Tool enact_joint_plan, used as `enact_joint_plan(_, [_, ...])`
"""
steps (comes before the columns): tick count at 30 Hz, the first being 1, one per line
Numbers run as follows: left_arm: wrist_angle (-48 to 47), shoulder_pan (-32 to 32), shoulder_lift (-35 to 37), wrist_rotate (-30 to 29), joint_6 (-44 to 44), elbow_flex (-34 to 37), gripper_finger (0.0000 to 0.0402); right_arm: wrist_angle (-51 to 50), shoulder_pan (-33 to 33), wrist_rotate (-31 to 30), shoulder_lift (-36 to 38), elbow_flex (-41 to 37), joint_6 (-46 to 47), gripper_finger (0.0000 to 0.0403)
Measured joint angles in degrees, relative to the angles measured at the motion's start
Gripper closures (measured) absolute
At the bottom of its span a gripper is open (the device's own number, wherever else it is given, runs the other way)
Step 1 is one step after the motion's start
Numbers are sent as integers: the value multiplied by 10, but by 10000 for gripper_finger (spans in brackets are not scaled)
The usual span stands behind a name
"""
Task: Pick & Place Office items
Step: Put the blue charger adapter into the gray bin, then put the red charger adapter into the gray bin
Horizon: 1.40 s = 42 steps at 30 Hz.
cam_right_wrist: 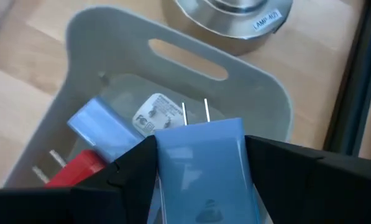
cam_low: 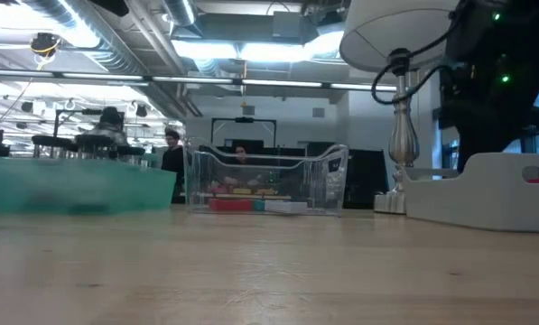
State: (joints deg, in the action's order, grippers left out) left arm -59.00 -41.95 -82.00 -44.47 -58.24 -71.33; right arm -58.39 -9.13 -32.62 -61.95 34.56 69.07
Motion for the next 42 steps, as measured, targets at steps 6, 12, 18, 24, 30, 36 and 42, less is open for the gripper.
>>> enact_joint_plan(6, [0,0,0,0,0,0,163,19,12,0,-39,-2,-11,183])
enact_joint_plan(12, [0,0,0,0,0,0,163,31,13,-6,-62,-2,-24,167])
enact_joint_plan(18, [0,0,0,0,0,0,163,34,13,1,-61,-2,-40,134])
enact_joint_plan(24, [0,0,0,9,-11,0,163,20,13,5,-61,21,-68,108])
enact_joint_plan(30, [12,-2,-30,125,67,0,163,-25,13,-3,-60,114,-103,97])
enact_joint_plan(36, [54,-20,-98,255,190,0,163,-6,2,-17,-60,187,-133,97])
enact_joint_plan(42, [140,-36,-177,324,308,0,163,18,-16,-16,-60,207,-133,96])
